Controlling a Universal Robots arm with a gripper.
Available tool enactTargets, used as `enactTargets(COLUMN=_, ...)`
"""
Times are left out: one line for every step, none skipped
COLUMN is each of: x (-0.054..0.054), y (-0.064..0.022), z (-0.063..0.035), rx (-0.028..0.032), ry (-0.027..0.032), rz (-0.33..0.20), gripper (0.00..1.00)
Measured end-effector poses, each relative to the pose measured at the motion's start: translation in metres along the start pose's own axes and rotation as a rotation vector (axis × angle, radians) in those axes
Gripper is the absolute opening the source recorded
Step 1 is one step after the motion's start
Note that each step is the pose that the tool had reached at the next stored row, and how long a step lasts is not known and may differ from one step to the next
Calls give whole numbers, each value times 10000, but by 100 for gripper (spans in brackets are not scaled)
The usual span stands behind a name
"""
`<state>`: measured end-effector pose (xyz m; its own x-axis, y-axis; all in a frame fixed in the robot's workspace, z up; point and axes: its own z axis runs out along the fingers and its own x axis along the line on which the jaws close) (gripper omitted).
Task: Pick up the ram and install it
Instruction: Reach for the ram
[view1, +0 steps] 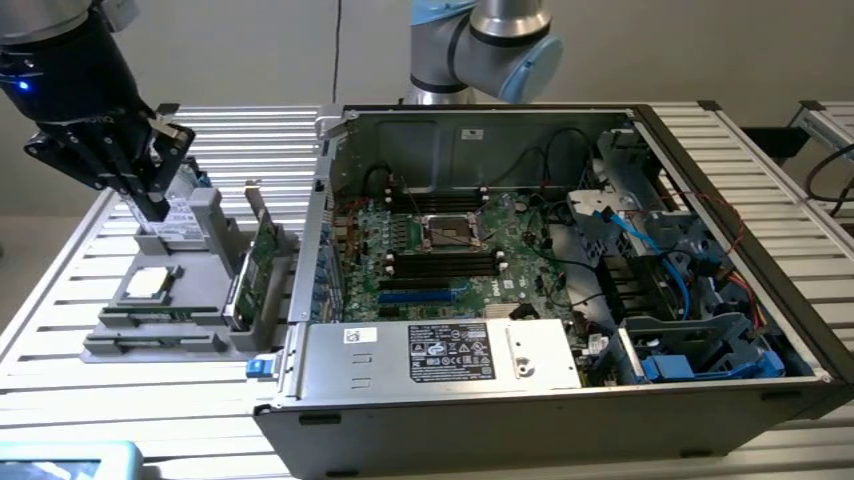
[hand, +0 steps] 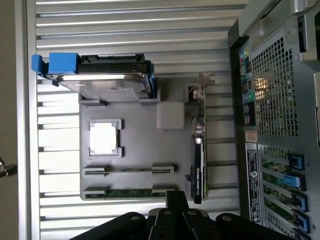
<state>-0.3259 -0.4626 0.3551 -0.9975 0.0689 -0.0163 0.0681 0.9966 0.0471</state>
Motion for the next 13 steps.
enactTargets(x=46, y=-7, z=11, rx=1, ry=3, rz=0, gripper=11)
enactTargets(x=91, y=-11, z=19, rx=1, ry=6, rz=1, gripper=11)
enactTargets(x=135, y=-15, z=25, rx=1, ry=10, rz=2, gripper=11)
enactTargets(x=168, y=-17, z=25, rx=3, ry=11, rz=1, gripper=11)
enactTargets(x=198, y=-19, z=26, rx=3, ry=12, rz=2, gripper=11)
enactTargets(x=224, y=-21, z=26, rx=2, ry=12, rz=2, gripper=11)
enactTargets(x=245, y=-22, z=25, rx=2, ry=13, rz=1, gripper=11)
enactTargets(x=265, y=-24, z=26, rx=2, ry=13, rz=1, gripper=11)
enactTargets(x=283, y=-25, z=26, rx=3, ry=14, rz=2, gripper=11)
enactTargets(x=295, y=-26, z=26, rx=2, ry=16, rz=2, gripper=11)
enactTargets(x=306, y=-26, z=25, rx=3, ry=18, rz=2, gripper=11)
enactTargets(x=314, y=-26, z=25, rx=3, ry=20, rz=2, gripper=11)
enactTargets(x=317, y=-25, z=26, rx=2, ry=20, rz=2, gripper=11)
